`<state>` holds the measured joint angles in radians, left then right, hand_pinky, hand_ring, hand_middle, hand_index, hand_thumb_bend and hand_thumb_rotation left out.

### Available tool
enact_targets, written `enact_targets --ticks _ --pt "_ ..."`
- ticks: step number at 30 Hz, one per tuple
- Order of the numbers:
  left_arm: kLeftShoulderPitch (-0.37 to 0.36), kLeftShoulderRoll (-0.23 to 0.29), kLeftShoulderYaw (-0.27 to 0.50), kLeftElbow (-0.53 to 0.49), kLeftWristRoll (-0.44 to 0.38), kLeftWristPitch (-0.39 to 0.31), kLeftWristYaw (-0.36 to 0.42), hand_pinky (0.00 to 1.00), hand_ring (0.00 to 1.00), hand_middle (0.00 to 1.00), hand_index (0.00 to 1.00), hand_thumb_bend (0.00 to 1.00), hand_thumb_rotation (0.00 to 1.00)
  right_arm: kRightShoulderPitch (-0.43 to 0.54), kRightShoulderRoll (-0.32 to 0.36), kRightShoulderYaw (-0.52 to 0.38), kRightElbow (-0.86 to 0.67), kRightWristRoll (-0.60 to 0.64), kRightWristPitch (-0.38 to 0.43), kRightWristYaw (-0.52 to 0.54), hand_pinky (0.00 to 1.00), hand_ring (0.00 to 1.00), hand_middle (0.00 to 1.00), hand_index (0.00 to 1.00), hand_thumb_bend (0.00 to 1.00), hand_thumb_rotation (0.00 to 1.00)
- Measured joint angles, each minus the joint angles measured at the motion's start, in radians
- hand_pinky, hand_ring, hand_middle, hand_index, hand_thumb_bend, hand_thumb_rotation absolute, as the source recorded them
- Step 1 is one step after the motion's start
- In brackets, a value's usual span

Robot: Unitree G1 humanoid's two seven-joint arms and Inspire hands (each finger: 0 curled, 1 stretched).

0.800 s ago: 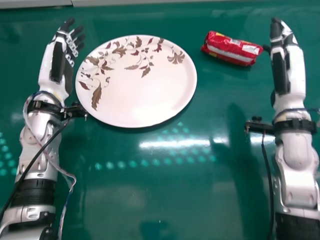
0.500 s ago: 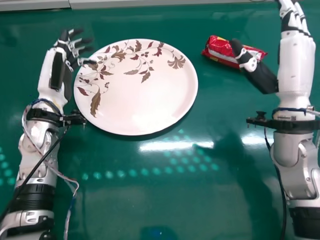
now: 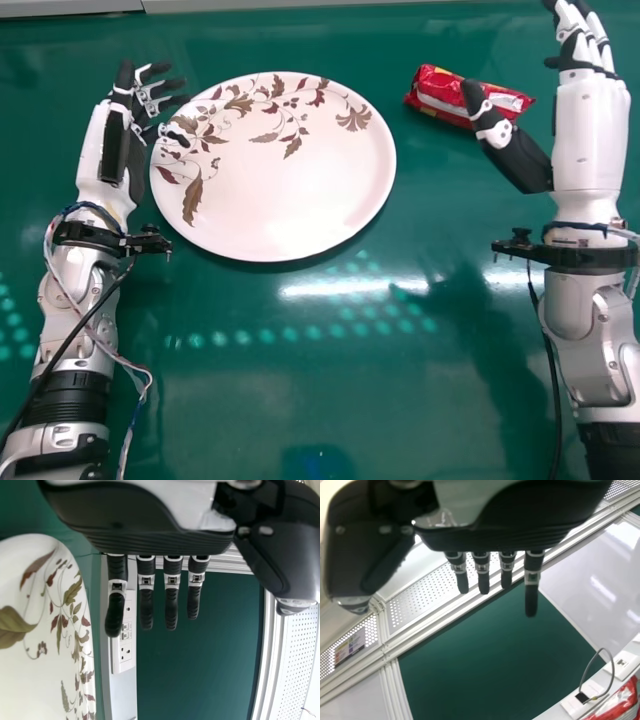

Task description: Pick up biscuit and place it in the plate

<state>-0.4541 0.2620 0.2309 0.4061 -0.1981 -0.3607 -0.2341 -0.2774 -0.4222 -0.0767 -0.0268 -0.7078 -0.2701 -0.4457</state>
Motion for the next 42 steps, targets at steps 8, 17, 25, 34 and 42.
enact_targets --ticks 8,17,25,34,42 --pt "-0.001 0.001 0.008 0.01 0.01 -0.049 0.028 0.01 0.86 0.85 0.87 0.88 0.78 0.05 -0.004 -0.035 -0.101 0.054 0.079 0.11 0.73 0.9 0.99 0.99 0.99 0.48" --pt "-0.001 0.005 0.027 0.039 0.019 -0.089 0.045 0.0 0.98 0.93 0.92 0.86 0.79 0.021 -0.244 -0.179 -0.217 0.201 0.278 0.537 0.76 0.92 1.0 1.0 1.0 0.5" --pt "-0.006 0.008 0.028 0.077 0.027 -0.115 0.049 0.0 0.95 0.91 0.91 0.88 0.8 -0.117 -0.429 -0.192 -0.056 0.267 0.308 0.712 0.79 0.93 1.0 1.0 1.0 0.54" --pt "-0.03 0.019 0.03 0.118 0.028 -0.136 0.044 0.0 0.92 0.89 0.89 0.86 0.79 -0.284 -0.49 -0.073 0.132 0.263 0.308 0.801 0.8 0.93 1.0 1.0 1.0 0.57" --pt "-0.036 0.023 0.03 0.128 0.026 -0.15 0.027 0.0 0.91 0.89 0.93 0.85 0.8 -0.434 -0.464 0.067 0.279 0.199 0.332 0.806 0.77 0.92 1.0 1.0 1.0 0.57"
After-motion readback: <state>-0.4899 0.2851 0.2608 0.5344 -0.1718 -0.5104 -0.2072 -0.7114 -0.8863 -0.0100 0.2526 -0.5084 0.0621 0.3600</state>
